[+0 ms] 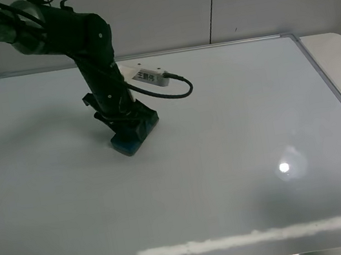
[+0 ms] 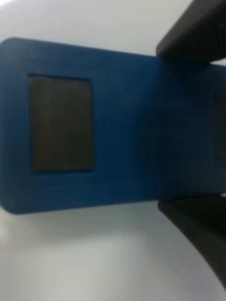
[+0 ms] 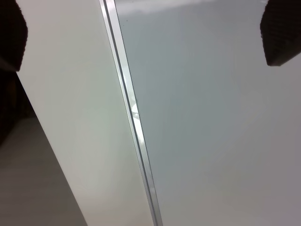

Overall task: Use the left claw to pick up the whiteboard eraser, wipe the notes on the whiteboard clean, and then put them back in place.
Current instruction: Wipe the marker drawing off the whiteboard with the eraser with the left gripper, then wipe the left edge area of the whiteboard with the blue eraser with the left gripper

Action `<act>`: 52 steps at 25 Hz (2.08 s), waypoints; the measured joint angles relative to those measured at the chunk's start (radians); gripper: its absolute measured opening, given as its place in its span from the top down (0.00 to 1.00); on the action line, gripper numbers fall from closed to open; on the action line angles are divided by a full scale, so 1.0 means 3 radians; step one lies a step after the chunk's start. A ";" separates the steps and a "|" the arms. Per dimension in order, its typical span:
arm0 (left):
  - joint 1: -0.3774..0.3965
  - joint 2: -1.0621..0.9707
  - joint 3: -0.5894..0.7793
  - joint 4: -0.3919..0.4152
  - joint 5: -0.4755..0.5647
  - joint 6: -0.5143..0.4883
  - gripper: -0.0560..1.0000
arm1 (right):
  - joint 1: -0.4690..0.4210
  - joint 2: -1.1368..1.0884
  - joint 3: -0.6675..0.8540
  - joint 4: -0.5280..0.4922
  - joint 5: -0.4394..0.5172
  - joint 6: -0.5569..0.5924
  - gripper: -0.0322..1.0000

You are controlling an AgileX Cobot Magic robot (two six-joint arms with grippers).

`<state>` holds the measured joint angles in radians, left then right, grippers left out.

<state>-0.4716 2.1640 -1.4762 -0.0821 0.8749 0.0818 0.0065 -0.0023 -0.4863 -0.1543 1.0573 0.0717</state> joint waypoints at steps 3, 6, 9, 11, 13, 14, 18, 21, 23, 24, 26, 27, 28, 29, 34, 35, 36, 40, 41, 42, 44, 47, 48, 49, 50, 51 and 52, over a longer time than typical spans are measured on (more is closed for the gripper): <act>0.0275 -0.0032 0.0043 0.0087 0.0129 -0.0109 0.42 | 0.0000 0.0000 0.0000 0.0000 0.0000 0.0000 0.01; 0.0467 -0.0058 0.0056 0.0255 0.0311 -0.0166 0.42 | 0.0000 0.0000 0.0000 0.0000 0.0000 0.0000 0.01; 0.0667 -0.0140 0.0136 0.0382 0.0396 -0.0273 0.42 | 0.0000 0.0000 0.0000 0.0000 0.0000 0.0000 0.01; 0.0808 -0.0221 0.0213 0.0466 0.0370 -0.0363 0.42 | 0.0000 0.0000 0.0000 0.0000 0.0000 0.0000 0.01; 0.0960 -0.0328 0.0292 0.0499 0.0333 -0.0459 0.42 | 0.0000 0.0000 0.0000 0.0000 0.0000 0.0000 0.01; 0.1041 -0.0402 0.0323 0.0494 0.0318 -0.0485 0.42 | 0.0000 0.0000 0.0000 0.0000 0.0000 0.0000 0.01; 0.1363 -0.0665 0.0467 0.0366 0.0296 -0.0531 0.42 | 0.0000 0.0000 0.0000 0.0000 0.0000 0.0000 0.01; 0.1614 -0.0749 0.0614 0.0333 0.0299 -0.0540 0.42 | 0.0000 0.0000 0.0000 0.0000 0.0000 0.0000 0.01; 0.1738 -0.0783 0.0715 0.0333 0.0299 -0.0540 0.42 | 0.0000 0.0000 0.0000 0.0000 0.0000 0.0000 0.01; 0.1776 -0.0793 0.0753 0.0330 0.0299 -0.0540 0.42 | 0.0000 0.0000 0.0000 0.0000 0.0000 0.0000 0.01; 0.1842 -0.0808 0.0779 0.0327 0.0299 -0.0540 0.42 | 0.0000 0.0000 0.0000 0.0000 0.0000 0.0000 0.01; 0.1857 -0.0814 0.0779 0.0327 0.0292 -0.0537 0.42 | 0.0000 0.0000 0.0000 0.0000 0.0000 0.0000 0.01; 0.1860 -0.0814 0.0779 0.0324 0.0291 -0.0517 0.42 | 0.0000 0.0000 0.0000 0.0000 0.0000 0.0000 0.01; 0.1864 -0.0814 0.0779 0.0320 0.0289 -0.0479 0.42 | 0.0000 0.0000 0.0000 0.0000 0.0000 0.0000 0.01; 0.1864 -0.0814 0.0779 0.0202 0.0289 -0.0187 0.42 | 0.0000 0.0000 0.0000 0.0000 0.0000 0.0000 0.01; 0.1864 -0.0814 0.0779 0.0175 0.0289 -0.0132 0.42 | 0.0000 0.0000 0.0000 0.0000 0.0000 0.0000 0.01; 0.1864 -0.0814 0.0779 0.0163 0.0289 -0.0100 0.42 | 0.0000 0.0000 0.0000 0.0000 0.0000 0.0000 0.01; 0.1864 -0.0814 0.0779 0.0148 0.0302 -0.0076 0.42 | 0.0000 0.0000 0.0000 0.0000 0.0000 0.0000 0.01; 0.1864 -0.0814 0.0779 0.0148 0.0302 -0.0080 0.42 | 0.0000 0.0000 0.0000 0.0000 0.0000 0.0000 0.01; 0.1864 -0.0814 0.0779 0.0148 0.0302 -0.0099 0.42 | 0.0000 0.0000 0.0000 0.0000 0.0000 0.0000 0.01; 0.1864 -0.0814 0.0779 0.0148 0.0303 -0.0115 0.42 | 0.0000 0.0000 0.0000 0.0000 0.0000 0.0000 0.01; 0.1864 -0.0814 0.0779 0.0148 0.0317 -0.0124 0.42 | 0.0000 0.0000 0.0000 0.0000 0.0000 0.0000 0.01; 0.1864 -0.0814 0.0779 0.0148 0.0317 -0.0124 0.42 | 0.0000 0.0000 0.0000 0.0000 0.0000 0.0000 0.01; 0.1864 -0.0814 0.0779 0.0148 0.0317 -0.0124 0.42 | 0.0000 0.0000 0.0000 0.0000 0.0000 0.0000 0.01; 0.1864 -0.0814 0.0779 0.0148 0.0317 -0.0124 0.42 | 0.0000 0.0000 0.0000 0.0000 0.0000 0.0000 0.01; 0.1864 -0.0814 0.0779 0.0148 0.0314 -0.0124 0.42 | 0.0000 0.0000 0.0000 0.0000 0.0000 0.0000 0.01; 0.1864 -0.0814 0.0779 0.0148 0.0314 -0.0124 0.42 | 0.0000 0.0000 0.0000 0.0000 0.0000 0.0000 0.01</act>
<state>0.0874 1.9197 -1.2426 -0.0376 0.9691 0.0445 0.0065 -0.0023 -0.4863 -0.1543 1.0573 0.0717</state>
